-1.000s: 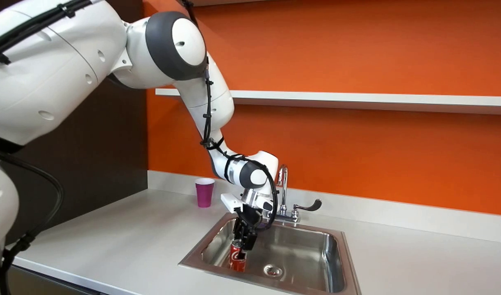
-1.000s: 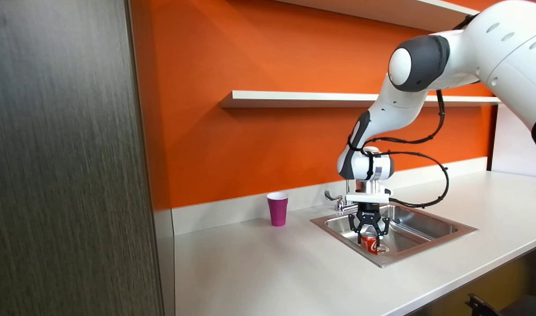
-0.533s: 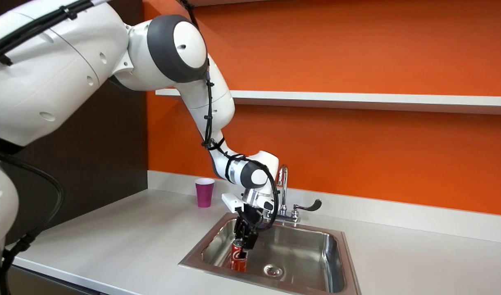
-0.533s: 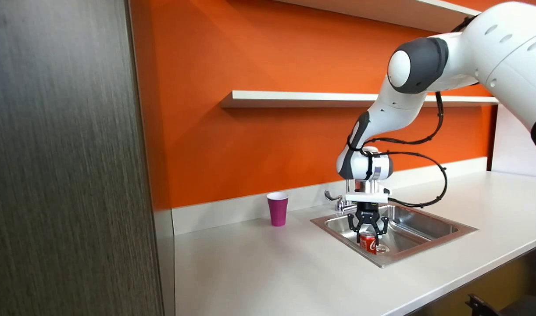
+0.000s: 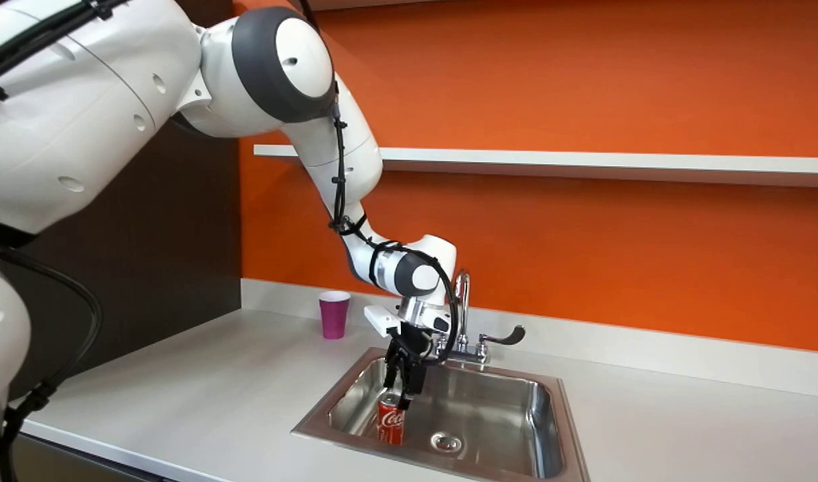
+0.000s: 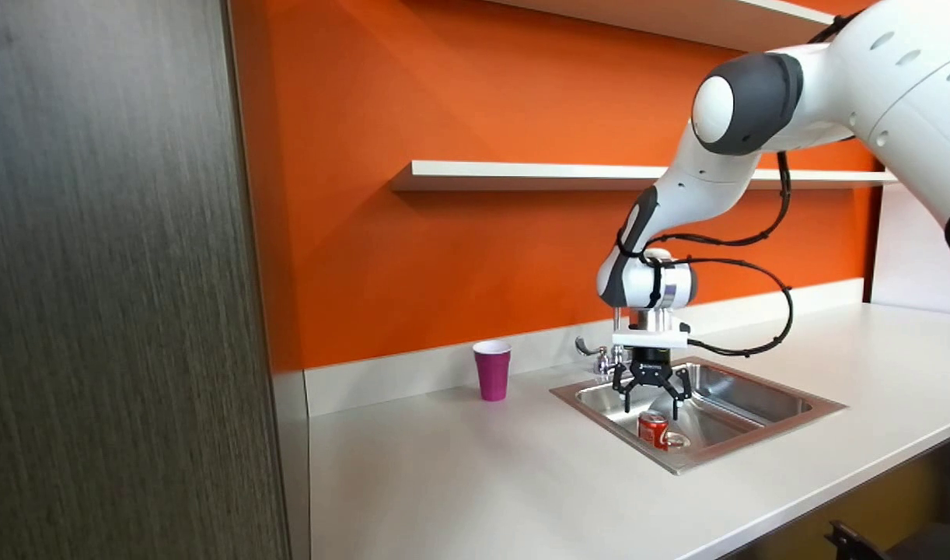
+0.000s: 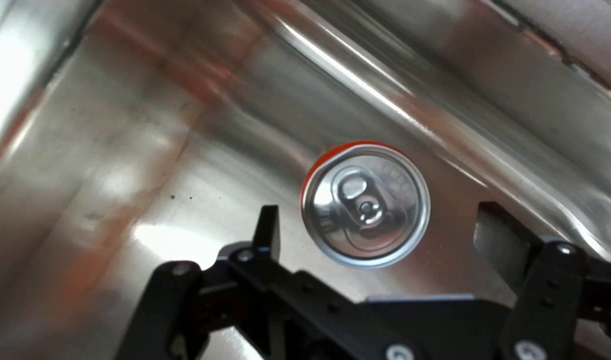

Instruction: Put the can inside the sink

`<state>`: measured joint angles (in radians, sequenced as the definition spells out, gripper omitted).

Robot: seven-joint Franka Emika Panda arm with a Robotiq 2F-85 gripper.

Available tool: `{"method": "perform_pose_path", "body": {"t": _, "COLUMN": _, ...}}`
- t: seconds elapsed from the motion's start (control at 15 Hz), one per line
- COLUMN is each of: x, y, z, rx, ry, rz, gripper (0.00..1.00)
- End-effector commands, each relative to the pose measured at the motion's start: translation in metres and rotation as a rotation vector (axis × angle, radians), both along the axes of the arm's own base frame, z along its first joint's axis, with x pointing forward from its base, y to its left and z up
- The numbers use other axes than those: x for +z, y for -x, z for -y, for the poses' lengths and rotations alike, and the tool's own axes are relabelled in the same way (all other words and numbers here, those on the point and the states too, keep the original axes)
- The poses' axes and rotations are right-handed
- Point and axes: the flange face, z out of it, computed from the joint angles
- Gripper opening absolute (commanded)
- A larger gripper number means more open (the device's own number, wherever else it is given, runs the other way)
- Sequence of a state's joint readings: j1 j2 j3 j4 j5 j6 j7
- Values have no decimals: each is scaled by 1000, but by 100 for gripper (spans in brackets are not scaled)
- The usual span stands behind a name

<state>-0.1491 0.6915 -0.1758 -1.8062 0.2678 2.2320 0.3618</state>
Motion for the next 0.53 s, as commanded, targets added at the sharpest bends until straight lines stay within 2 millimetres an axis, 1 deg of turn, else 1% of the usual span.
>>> {"method": "perform_pose_path", "body": {"t": 0.0, "x": 41, "y": 17, "z": 1, "rx": 5, "ry": 17, "rz": -10, "gripper": 100}}
{"method": "perform_pose_path", "body": {"t": 0.13, "x": 58, "y": 24, "z": 2, "rx": 22, "ry": 25, "rz": -21, "gripper": 100}}
{"method": "perform_pose_path", "body": {"t": 0.27, "x": 73, "y": 33, "z": 0, "rx": 88, "ry": 20, "rz": -51, "gripper": 100}}
{"method": "perform_pose_path", "body": {"t": 0.47, "x": 92, "y": 48, "z": -14, "rx": 217, "ry": 32, "rz": -95, "gripper": 100}}
